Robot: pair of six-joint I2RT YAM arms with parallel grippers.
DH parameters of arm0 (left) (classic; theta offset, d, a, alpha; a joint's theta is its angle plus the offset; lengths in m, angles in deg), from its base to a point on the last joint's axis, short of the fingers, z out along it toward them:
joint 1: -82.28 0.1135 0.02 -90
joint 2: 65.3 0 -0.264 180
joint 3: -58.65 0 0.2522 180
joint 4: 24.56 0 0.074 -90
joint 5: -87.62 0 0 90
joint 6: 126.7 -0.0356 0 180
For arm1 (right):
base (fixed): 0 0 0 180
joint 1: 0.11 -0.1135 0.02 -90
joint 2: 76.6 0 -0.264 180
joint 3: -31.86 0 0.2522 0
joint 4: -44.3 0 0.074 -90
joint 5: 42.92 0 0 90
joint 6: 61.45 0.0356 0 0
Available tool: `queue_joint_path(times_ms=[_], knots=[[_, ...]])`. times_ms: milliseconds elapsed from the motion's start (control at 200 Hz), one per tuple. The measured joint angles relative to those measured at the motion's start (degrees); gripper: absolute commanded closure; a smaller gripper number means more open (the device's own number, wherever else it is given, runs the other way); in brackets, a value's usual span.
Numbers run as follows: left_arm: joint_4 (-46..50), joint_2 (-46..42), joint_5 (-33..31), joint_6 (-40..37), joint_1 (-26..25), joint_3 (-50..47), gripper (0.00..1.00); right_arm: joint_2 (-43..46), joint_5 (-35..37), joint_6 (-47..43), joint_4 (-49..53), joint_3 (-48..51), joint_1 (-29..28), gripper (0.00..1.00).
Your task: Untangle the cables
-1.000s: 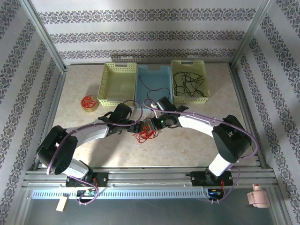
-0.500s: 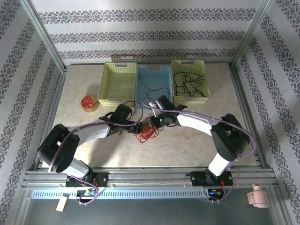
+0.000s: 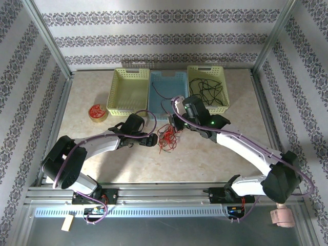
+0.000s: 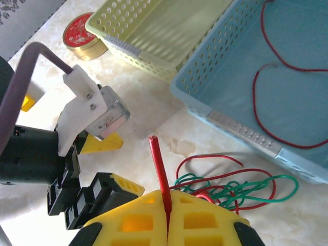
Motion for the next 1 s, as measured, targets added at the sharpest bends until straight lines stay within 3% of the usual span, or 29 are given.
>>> queue_joint_path(times_ms=[460,1000], knots=[[-3.13,-9.46,9.84,-0.22,0.55,-1.07,0.01,1.9,2.05,-4.17,2.1,-2.45,-1.66,1.0],[-2.54,9.03,9.64,-1.9,-0.33,8.0,0.0,8.48,5.16,-4.44,1.14,-4.48,-1.4,1.0]])
